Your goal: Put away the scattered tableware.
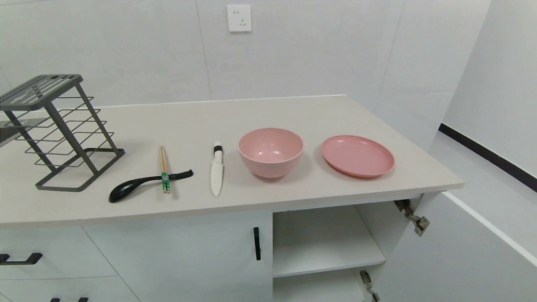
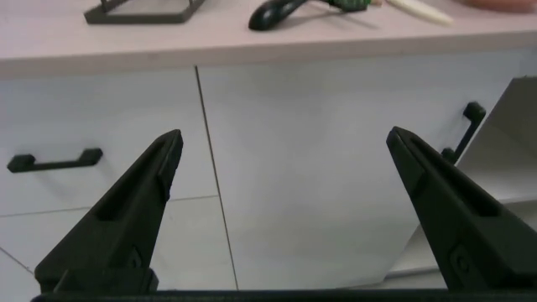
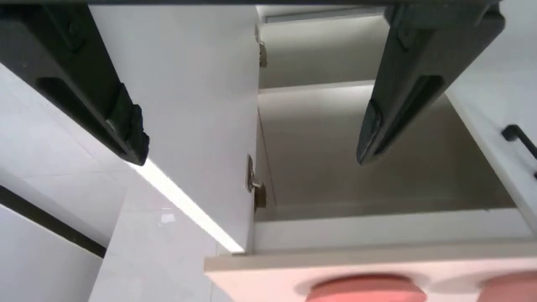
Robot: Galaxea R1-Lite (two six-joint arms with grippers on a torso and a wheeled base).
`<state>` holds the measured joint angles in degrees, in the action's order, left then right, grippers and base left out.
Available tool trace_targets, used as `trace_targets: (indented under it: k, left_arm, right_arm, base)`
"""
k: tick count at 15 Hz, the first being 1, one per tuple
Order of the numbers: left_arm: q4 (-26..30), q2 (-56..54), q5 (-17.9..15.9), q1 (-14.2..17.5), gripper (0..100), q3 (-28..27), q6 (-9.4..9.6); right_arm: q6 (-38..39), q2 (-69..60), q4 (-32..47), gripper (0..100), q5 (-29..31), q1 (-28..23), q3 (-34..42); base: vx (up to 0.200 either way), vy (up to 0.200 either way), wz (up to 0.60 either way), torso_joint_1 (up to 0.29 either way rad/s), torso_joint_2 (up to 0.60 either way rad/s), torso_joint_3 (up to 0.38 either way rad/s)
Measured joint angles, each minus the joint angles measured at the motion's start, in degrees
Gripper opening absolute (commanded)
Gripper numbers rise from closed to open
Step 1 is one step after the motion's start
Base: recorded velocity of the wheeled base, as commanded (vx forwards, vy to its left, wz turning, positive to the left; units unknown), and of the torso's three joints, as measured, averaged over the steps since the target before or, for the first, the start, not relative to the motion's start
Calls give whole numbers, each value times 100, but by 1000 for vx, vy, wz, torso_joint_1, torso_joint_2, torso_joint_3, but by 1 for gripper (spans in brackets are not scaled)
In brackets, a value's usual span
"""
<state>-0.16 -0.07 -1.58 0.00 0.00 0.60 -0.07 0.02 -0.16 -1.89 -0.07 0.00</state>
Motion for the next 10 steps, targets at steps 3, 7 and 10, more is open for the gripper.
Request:
trace_targets:
  k: [3,7,10]
  left_arm:
    - [2,0,0,-5,100,0,2]
    - [0,0,0,-5,100,0,2]
    - [0,0,2,-5,100,0,6]
  right_arm:
    - [0,0,2,100,-2,-2,0]
    - [0,0,0,100,-2,-2,0]
    - [0,0,0,100,-2,-2,0]
  base:
    - [0,0,0,212,-509,-292]
    - [0,0,0,225,-517,-288]
    - [0,0,0,248,-549,-300]
